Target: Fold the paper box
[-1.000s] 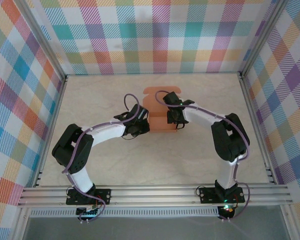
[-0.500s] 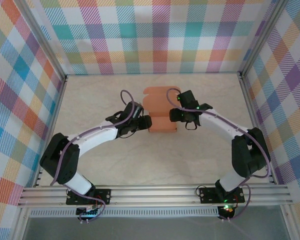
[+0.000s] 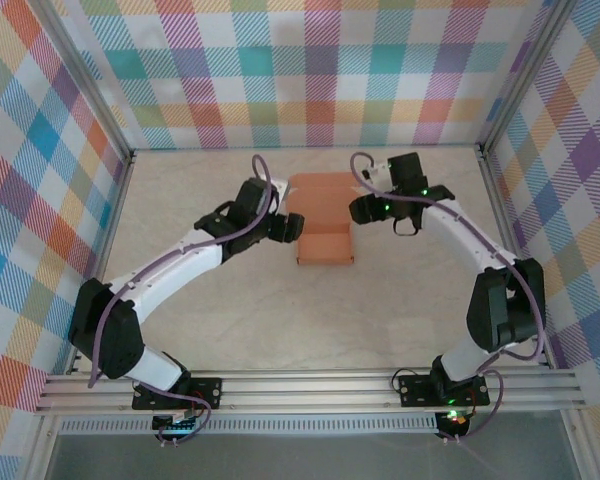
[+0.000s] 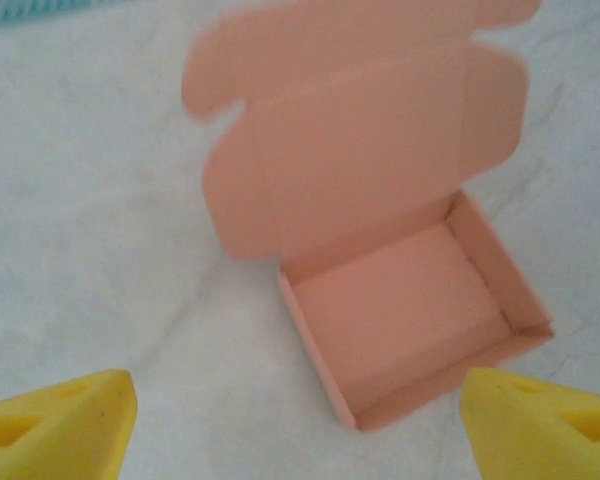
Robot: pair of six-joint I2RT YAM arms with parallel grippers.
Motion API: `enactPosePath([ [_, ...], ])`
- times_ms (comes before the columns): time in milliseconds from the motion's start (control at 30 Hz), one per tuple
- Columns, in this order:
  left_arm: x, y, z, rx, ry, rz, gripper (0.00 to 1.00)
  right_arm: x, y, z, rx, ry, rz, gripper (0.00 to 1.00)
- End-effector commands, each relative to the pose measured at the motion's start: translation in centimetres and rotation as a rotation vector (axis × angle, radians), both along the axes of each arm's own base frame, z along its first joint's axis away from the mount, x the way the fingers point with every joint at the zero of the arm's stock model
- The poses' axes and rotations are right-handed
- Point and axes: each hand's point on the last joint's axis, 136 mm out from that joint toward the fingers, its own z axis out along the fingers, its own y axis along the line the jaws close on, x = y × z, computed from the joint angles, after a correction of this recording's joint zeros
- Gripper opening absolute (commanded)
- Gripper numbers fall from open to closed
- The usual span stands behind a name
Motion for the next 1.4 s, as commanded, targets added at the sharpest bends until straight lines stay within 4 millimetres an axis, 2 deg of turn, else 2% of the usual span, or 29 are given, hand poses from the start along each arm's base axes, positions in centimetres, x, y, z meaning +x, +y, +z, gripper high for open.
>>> enactPosePath([
  [0,1.2,0.7,1.8,0.075,-0.011,-0.111,0.85,0.1,1.1,0.1,0.02,0.056,0.165,0.7],
  [133,2.7,1.0,3.4,0.019,-0.003,-0.171,0.92,1.8,1.2,0.4,-0.025,0.102,0.229,0.7],
  [300,4.3,1.7,3.5,0.017,0.011,-0.231,0.96,4.4,0.3,0.4,-0.028,0.126,0.25,0.7],
  [467,5.9,1.5,2.6,-0.028,0.069,-0.307,0.95,6.4,0.4,0.2,0.031,0.165,0.27,0.69],
  [633,7.6,0.8,0.7,-0.017,0.18,-0.344,0.93,7.4,0.9,-1.4,0.05,0.227,0.274,0.64],
  [867,8.9,-0.3,-1.8,-0.079,0.257,-0.4,0.9,6.8,2.2,-2.0,0.139,0.311,0.294,0.46],
  [1033,9.9,-0.4,-3.3,-0.089,0.299,-0.392,0.87,6.2,2.5,-2.8,0.157,0.349,0.294,0.38],
  [1167,10.5,-0.3,-3.6,-0.096,0.305,-0.387,0.82,6.0,2.9,-2.7,0.154,0.345,0.314,0.34],
  [1267,10.8,-0.3,-3.8,-0.098,0.311,-0.386,0.76,5.9,2.7,-3.5,0.108,0.351,0.319,0.28],
  [1367,11.0,-0.2,-4.1,-0.098,0.322,-0.387,0.7,5.9,2.4,-4.0,0.073,0.361,0.319,0.26],
])
